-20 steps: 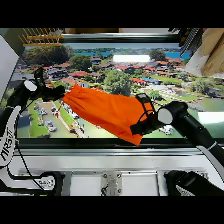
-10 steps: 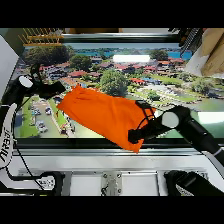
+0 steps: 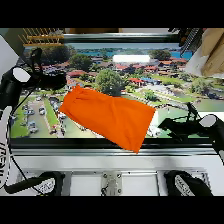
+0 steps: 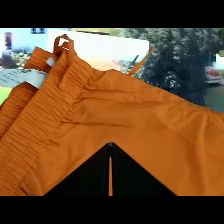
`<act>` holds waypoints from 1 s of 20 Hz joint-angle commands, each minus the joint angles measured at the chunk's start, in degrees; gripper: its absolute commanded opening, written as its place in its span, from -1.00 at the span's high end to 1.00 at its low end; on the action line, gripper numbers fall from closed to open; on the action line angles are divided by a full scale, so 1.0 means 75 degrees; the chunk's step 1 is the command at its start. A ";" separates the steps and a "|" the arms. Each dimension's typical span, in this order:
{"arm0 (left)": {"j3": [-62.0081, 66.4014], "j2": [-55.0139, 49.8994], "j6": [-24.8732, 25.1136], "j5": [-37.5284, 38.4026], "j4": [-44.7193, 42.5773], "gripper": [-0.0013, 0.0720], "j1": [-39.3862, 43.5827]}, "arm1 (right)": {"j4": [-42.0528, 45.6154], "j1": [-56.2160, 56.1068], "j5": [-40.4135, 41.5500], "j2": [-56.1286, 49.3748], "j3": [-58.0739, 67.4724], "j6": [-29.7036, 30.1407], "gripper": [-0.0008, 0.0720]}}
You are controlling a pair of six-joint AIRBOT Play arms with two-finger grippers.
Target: Fold the clothes and pants, and hang the long-sleeved shirts on hangers.
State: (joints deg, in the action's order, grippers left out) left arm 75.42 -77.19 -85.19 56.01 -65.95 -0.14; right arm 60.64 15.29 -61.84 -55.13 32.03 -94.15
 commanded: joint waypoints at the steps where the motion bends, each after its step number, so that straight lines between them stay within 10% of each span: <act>1: -0.0271 0.0224 0.0017 -0.0181 0.0000 0.92 0.0627 | -0.1134 0.0423 0.0956 -0.0697 -0.0539 0.0845 -0.89; 12: -0.0376 0.0221 0.0015 -0.0289 0.0003 0.92 0.1134 | -0.4928 -0.2643 0.2614 -0.3077 0.0052 0.2565 -0.85; 20: -0.0376 0.0221 0.0012 -0.0248 0.0006 0.92 0.1134 | -0.5557 -0.4281 0.2661 -0.4727 0.2186 0.2932 -0.61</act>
State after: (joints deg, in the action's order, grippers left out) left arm 72.62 -75.57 -85.03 54.02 -65.93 8.34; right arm 20.97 -13.21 -42.24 -86.50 43.40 -73.38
